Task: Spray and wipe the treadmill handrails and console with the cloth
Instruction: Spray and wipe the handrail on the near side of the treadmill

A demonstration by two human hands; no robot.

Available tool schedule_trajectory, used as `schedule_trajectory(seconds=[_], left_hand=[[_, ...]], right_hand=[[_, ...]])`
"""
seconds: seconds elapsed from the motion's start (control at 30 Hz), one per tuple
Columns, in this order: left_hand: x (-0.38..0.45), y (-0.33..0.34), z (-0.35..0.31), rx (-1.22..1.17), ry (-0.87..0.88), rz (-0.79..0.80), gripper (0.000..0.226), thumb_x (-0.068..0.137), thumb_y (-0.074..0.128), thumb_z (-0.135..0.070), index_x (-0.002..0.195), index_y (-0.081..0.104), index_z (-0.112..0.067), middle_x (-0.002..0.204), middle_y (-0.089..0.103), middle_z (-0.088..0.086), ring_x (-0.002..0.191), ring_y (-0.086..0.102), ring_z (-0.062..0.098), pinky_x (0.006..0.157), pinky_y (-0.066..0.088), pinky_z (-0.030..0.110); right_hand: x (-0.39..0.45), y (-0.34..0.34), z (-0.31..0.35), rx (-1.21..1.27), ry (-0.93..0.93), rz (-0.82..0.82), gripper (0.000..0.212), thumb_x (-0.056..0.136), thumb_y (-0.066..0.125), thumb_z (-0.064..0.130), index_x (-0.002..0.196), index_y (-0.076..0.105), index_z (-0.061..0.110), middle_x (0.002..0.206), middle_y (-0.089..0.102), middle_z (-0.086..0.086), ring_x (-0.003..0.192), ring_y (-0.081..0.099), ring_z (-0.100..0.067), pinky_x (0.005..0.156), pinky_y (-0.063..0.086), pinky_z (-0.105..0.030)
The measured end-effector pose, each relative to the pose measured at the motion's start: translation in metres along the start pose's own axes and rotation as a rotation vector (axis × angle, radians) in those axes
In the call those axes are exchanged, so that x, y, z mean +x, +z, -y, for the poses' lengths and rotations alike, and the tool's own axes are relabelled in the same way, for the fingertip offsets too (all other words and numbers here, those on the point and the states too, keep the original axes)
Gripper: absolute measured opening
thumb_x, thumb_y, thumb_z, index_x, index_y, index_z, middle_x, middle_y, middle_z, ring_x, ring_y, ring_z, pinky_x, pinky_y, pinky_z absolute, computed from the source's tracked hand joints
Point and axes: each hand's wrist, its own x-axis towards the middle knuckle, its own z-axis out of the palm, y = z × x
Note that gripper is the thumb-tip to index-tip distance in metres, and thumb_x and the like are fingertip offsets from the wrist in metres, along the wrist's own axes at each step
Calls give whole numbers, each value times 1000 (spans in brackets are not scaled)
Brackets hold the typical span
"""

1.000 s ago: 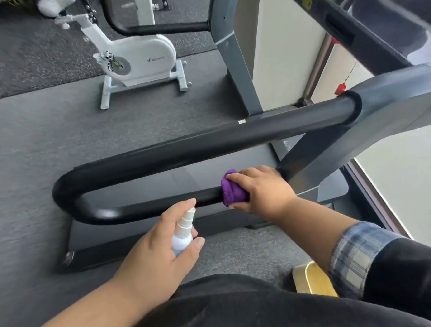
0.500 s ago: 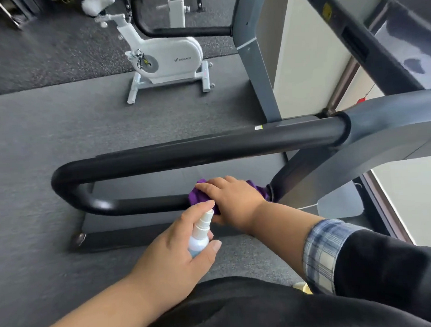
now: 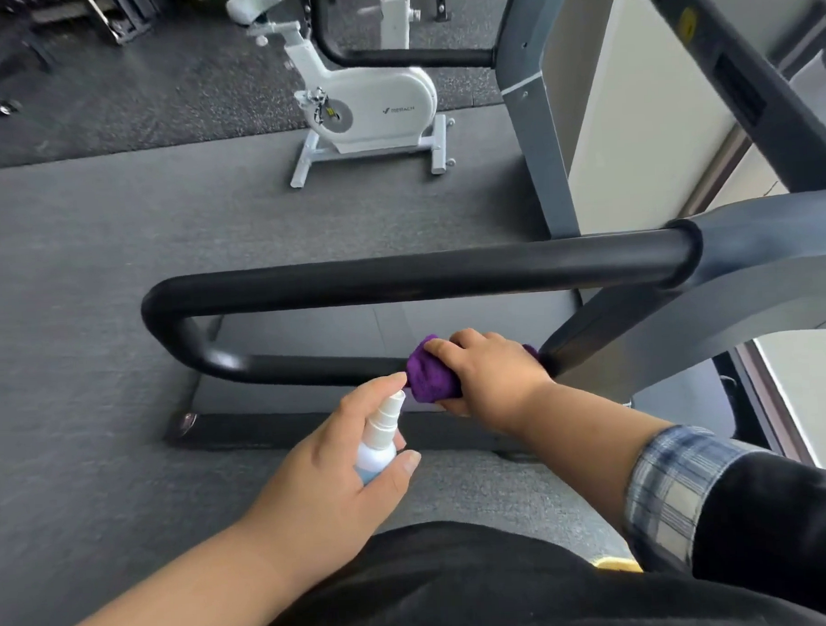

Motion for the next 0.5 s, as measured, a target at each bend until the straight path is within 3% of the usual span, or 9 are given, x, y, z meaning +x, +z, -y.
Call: schedule_trajectory(seconds=[0.1, 0.2, 0.3, 0.5], left_hand=[[-5, 2, 3, -3, -32, -14, 67, 86, 69, -38, 127, 30, -74, 105, 64, -21, 98, 61, 6, 82, 40, 8], [-3, 7, -3, -8, -34, 4, 61, 80, 62, -54, 127, 28, -75, 105, 64, -21, 98, 62, 7, 84, 44, 19], [2, 13, -9, -9, -4, 34, 60, 79, 56, -60, 127, 26, -77, 104, 61, -24, 97, 62, 6, 84, 45, 20], [11, 19, -10, -45, 40, 38, 59, 83, 57, -57, 132, 27, -73, 102, 61, -24, 94, 62, 6, 84, 46, 18]], right_hand=[[11, 3, 20, -6, -31, -16, 75, 84, 65, 61, 145, 31, 34, 129, 53, -4, 105, 58, -33, 79, 54, -46], [29, 4, 47, 2, -112, -9, 73, 87, 65, 51, 148, 29, 32, 132, 51, -7, 108, 56, -34, 74, 51, -44], [34, -1, 48, 22, -156, 26, 75, 88, 66, 44, 150, 25, 33, 131, 48, -7, 107, 54, -33, 72, 50, -43], [-1, -5, -5, 33, 20, 43, 87, 77, 68, 69, 146, 22, 43, 126, 52, 0, 108, 56, -32, 84, 52, -49]])
